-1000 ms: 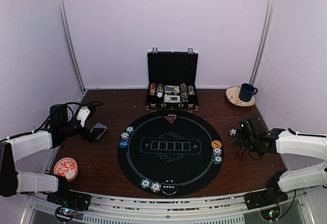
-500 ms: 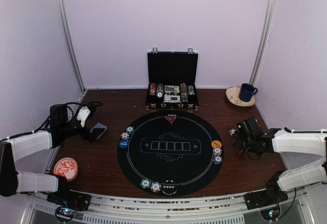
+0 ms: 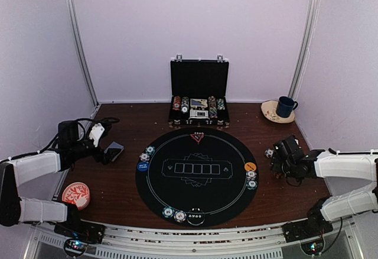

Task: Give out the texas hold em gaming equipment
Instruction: Pick up the pile of poker chips from the pile of poker chips.

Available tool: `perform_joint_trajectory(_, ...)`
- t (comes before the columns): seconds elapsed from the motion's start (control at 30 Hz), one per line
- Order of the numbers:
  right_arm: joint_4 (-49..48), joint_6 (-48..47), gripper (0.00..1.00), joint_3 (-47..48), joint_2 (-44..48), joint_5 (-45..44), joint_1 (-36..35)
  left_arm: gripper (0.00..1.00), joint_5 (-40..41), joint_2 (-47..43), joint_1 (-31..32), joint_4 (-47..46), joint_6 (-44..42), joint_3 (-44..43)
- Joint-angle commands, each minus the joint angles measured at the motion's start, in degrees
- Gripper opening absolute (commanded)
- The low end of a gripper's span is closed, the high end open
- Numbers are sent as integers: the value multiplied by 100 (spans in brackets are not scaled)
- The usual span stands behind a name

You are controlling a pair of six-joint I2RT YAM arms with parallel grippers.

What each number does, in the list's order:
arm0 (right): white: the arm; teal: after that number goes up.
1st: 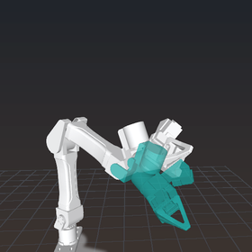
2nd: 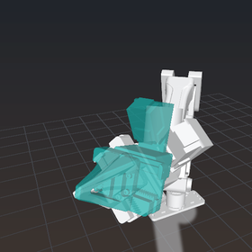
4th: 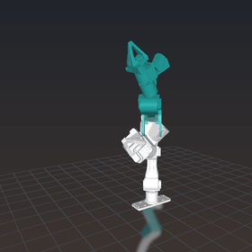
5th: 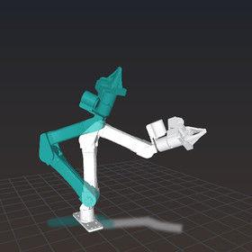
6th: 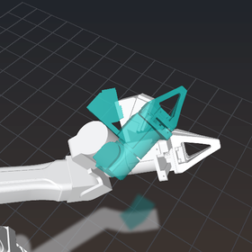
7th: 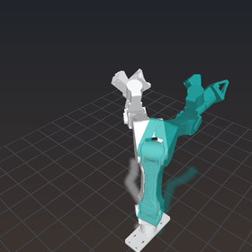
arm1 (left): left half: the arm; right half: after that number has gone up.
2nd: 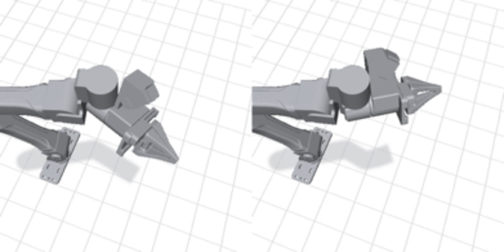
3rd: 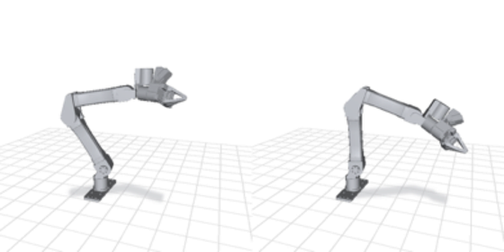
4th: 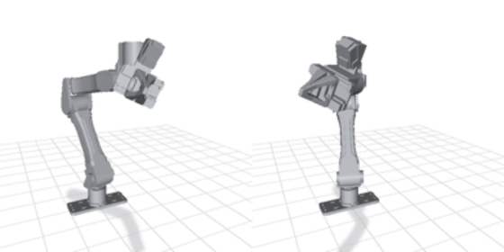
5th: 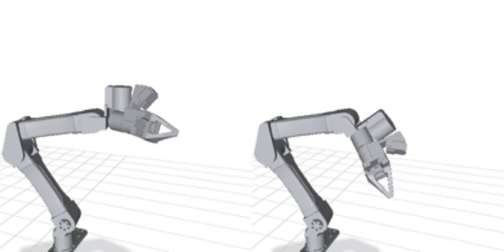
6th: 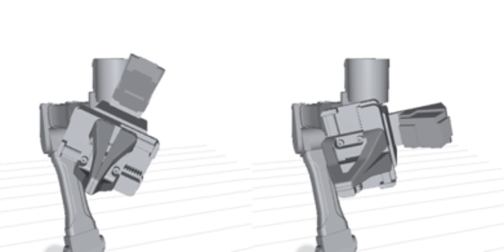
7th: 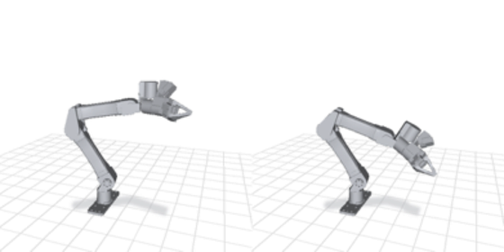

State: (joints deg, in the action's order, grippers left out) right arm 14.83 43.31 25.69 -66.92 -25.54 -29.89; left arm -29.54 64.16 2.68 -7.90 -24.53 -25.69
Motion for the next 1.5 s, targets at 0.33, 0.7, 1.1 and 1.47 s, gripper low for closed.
perform_joint_trajectory(0.33,125,329,69,-218,67,-7,-213,98,-30,13,13,-300,-51,25)
perform_joint_trajectory(0.7,195,466,64,-208,-94,-135,-306,98,-35,36,8,-309,-49,21)
perform_joint_trajectory(1.1,215,538,59,-227,-24,-285,-321,98,-40,35,14,-317,-61,29)
perform_joint_trajectory(1.47,187,532,47,-265,54,-272,-321,98,-35,30,13,-309,-61,29)
